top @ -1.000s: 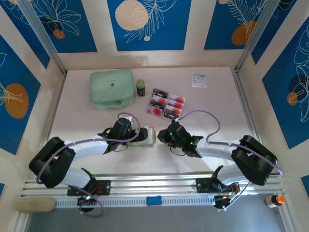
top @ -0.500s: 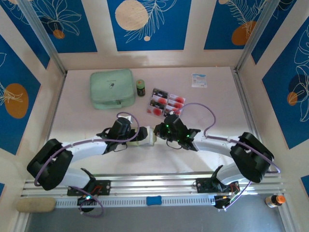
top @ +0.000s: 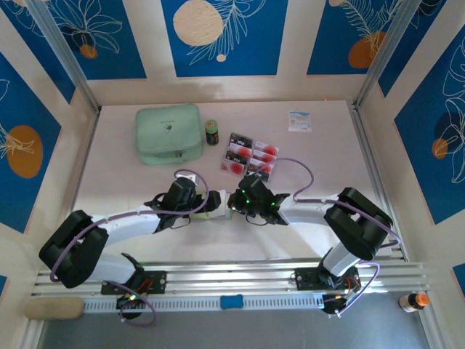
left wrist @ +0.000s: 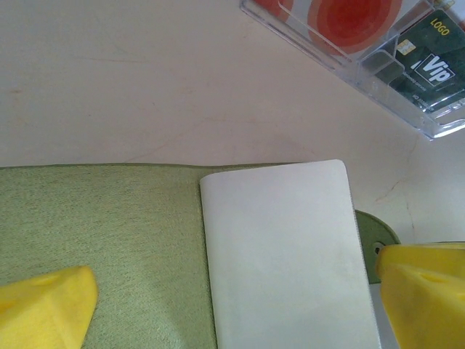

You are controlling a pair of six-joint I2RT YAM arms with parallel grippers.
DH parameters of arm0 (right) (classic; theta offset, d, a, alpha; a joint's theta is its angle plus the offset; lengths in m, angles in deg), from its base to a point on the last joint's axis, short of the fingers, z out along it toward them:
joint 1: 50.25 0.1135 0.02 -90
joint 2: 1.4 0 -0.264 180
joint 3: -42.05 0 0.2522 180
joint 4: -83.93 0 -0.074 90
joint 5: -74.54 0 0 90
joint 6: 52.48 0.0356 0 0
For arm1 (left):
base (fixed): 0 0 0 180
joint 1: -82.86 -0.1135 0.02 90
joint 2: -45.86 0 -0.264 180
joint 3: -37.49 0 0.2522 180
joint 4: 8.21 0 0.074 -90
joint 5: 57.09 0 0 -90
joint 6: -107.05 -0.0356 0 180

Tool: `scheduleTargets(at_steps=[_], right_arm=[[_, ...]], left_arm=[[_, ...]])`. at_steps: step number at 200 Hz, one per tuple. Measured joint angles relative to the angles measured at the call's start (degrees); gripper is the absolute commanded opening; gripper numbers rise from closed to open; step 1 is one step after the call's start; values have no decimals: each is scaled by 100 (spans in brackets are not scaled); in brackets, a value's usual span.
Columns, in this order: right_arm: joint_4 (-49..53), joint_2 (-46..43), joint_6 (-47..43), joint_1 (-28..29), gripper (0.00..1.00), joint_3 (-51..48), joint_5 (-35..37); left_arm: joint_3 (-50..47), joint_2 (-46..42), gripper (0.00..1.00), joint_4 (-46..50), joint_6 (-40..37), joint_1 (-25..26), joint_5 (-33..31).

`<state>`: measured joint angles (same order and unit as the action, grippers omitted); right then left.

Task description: Put the credit cards into the card holder

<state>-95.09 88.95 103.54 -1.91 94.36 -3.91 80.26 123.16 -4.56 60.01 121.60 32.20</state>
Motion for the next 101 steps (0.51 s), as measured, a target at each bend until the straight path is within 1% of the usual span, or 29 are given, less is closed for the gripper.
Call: scheduleTargets(at_steps=[101], right_arm=[[-136, 68, 37, -409, 0, -376, -20]], left_arm=[[-199, 0, 100, -90, 0, 0, -46]])
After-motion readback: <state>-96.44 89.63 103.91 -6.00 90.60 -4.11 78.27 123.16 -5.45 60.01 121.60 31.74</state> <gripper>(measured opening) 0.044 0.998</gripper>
